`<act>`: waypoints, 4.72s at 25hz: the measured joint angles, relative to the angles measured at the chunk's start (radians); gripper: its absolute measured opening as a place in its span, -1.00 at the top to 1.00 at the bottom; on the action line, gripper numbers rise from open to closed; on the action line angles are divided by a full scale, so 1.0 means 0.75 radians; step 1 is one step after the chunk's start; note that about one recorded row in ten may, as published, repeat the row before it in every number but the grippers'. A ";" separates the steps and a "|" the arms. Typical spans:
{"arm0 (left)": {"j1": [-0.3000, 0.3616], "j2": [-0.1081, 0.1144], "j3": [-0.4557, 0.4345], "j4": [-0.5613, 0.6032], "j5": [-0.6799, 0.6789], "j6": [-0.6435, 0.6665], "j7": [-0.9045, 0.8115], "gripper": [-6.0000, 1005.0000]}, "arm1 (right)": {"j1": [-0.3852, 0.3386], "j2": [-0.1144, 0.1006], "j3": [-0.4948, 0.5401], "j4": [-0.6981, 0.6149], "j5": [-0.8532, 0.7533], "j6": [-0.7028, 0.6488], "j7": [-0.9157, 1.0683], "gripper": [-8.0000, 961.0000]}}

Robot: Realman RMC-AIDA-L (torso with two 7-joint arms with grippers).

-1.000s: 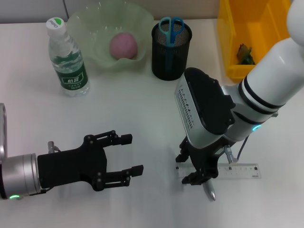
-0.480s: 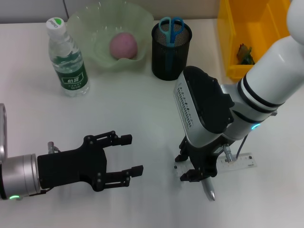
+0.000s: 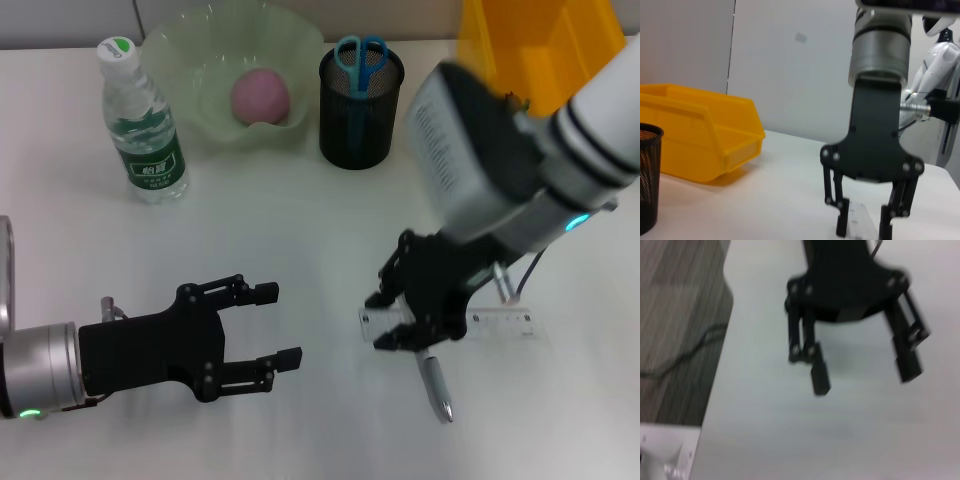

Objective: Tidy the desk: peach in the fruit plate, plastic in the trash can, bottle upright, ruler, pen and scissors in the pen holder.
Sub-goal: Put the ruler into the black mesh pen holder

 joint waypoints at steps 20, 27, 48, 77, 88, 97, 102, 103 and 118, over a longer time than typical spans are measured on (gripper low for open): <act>-0.004 0.000 -0.009 -0.015 -0.116 0.082 -0.005 -0.57 | -0.169 -0.007 0.784 0.272 0.486 -0.191 -0.494 0.20; 0.004 0.002 -0.009 -0.039 -0.146 0.092 -0.030 -0.57 | -0.241 -0.007 0.848 0.550 0.698 -0.203 -0.826 0.19; 0.020 -0.002 -0.008 -0.057 -0.247 0.112 -0.038 -0.57 | -0.249 -0.004 0.842 0.924 0.885 -0.157 -1.776 0.17; 0.080 -0.006 -0.008 -0.141 -0.343 0.079 -0.044 -0.57 | -0.116 -0.002 0.849 1.155 0.921 0.033 -2.988 0.14; 0.081 -0.006 -0.004 -0.142 -0.344 0.079 -0.043 -0.57 | 0.023 0.005 0.839 1.224 0.965 0.249 -3.004 0.13; 0.082 -0.006 0.002 -0.143 -0.343 0.090 -0.042 -0.56 | 0.152 0.009 0.833 1.323 1.029 0.412 -2.997 0.12; 0.080 -0.004 0.002 -0.143 -0.336 0.090 -0.041 -0.57 | 0.206 0.011 0.844 1.396 1.055 0.464 -2.982 0.11; 0.079 -0.004 0.002 -0.143 -0.336 0.090 -0.041 -0.57 | 0.217 0.011 0.842 1.411 1.070 0.474 -2.973 0.11; 0.065 0.000 0.006 -0.135 -0.334 0.102 -0.051 -0.57 | 0.253 0.011 0.846 1.508 1.333 0.525 -2.574 0.10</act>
